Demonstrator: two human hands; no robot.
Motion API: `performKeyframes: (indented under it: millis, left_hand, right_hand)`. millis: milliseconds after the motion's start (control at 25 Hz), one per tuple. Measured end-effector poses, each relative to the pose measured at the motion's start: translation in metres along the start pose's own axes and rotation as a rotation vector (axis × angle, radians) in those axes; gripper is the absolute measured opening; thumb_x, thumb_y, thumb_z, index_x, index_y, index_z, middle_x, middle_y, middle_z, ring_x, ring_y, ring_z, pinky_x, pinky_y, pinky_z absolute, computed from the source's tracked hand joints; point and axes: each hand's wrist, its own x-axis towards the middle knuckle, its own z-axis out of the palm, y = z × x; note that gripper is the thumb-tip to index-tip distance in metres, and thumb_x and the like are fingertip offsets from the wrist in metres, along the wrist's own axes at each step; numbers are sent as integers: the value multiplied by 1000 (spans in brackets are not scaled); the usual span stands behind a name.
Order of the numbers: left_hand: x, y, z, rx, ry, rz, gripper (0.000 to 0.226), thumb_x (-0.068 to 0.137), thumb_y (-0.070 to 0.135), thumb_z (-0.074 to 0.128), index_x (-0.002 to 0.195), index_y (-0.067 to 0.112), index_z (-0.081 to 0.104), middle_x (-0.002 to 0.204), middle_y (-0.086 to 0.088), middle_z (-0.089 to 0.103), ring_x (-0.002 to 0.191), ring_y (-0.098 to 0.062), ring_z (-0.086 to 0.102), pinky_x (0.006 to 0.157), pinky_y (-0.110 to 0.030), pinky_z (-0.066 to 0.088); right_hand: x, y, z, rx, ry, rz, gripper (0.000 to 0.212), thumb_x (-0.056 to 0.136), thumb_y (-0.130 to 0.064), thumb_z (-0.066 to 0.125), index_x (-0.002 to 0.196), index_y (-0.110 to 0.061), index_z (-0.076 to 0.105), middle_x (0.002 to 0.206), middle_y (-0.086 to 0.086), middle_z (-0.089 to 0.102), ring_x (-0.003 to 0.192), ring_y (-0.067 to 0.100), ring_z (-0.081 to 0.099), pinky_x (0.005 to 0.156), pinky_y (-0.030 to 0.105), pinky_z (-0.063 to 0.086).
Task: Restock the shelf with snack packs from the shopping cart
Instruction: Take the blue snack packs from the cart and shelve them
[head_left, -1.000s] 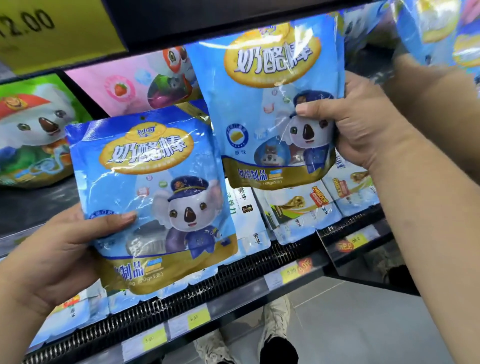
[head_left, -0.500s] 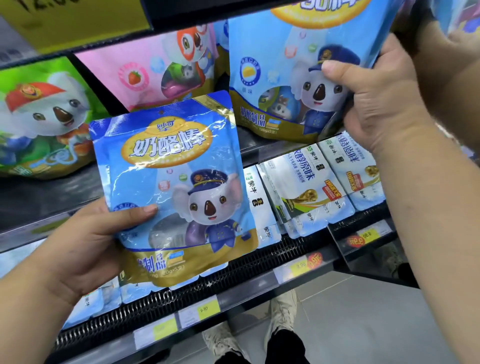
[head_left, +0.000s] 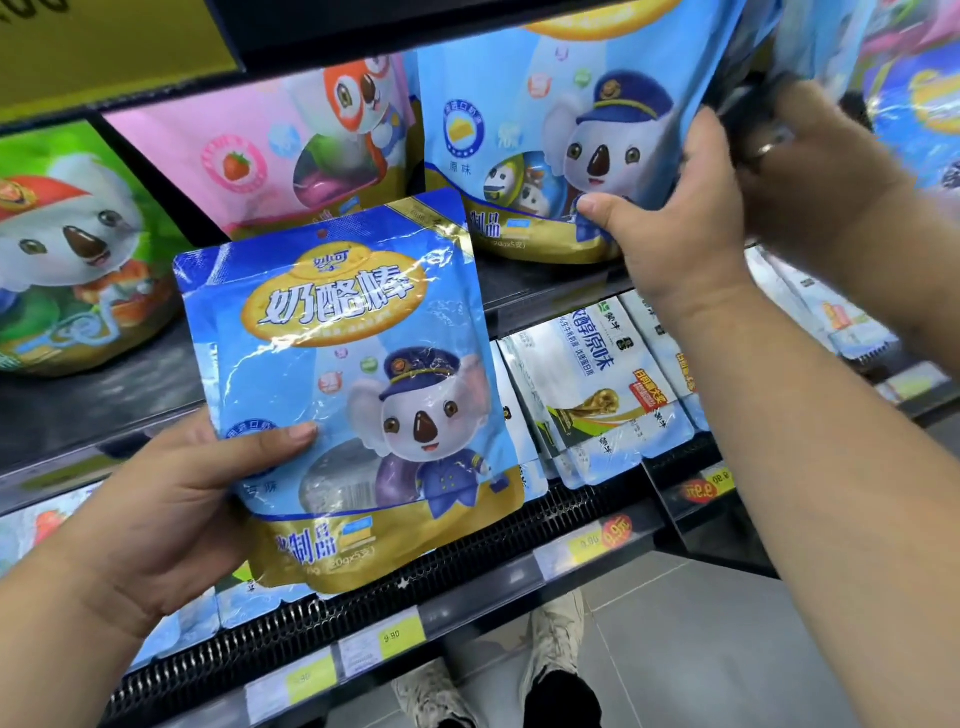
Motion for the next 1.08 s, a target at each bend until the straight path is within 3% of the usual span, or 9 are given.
performKeyframes:
  millis: [120,200,280,400,600,720,920,1080]
  left_hand:
    - [1,-1,0,19,-21,14,63,40,23,89,101,14,78,111,-13,74,91,-30,74,67,-40,61]
    - [1,-4,0,32,-12,19,75,32,29,95,103,14,78,112,-13,74,93,-30,74,69,-40,61]
    - [1,-5,3,13,-27,18,66,38,25,91,102,15,78,112,-13,74,92,-30,74,68,-39,61]
    - [2,-5,7,0,-27,20,61,39,23,89,99,15,79,109,-13,75,91,-29,75,67,-38,61]
    - [1,-2,8,31,-7,9,67,35,26,92,99,13,78,108,-15,74,86,-29,75,63,-38,60]
    - [-1,-1,7,41,-2,0,85,25,32,98,104,11,77,112,-16,73,90,-32,74,65,-39,60]
    - [-3,3,5,41,-15,-10,85,26,32,99,106,12,76,113,-16,73,94,-35,73,68,-44,60]
    - [-4,6,4,55,2,0,84,26,32,98,104,11,77,110,-18,73,88,-35,74,63,-43,60]
  right_hand:
    - [0,6,10,-101,90,-63,58,71,-14,79,119,-6,47,113,6,60,105,19,61,89,26,53]
    - [-8,9,12,-158,147,-66,72,70,-15,81,131,-1,45,124,10,57,113,21,57,91,22,51]
    - [-24,8,15,-188,249,-67,83,66,-18,85,136,-2,42,131,12,48,118,19,49,98,33,48]
    - [-43,5,18,-259,402,-90,76,63,-26,87,123,-1,48,117,-2,43,95,3,38,90,41,48]
    - [-34,-1,33,-252,285,-116,53,62,-29,87,99,-5,57,104,0,44,78,12,48,75,32,51]
    - [-26,1,39,-293,280,-84,52,62,-25,87,100,-7,57,107,2,46,83,20,54,77,41,51]
    - [-11,1,51,-366,305,-53,52,65,-26,84,105,-10,56,114,6,50,95,26,62,78,50,53]
    - [-3,-4,60,-415,329,-29,52,67,-32,81,111,-17,57,116,1,51,102,22,60,77,42,48]
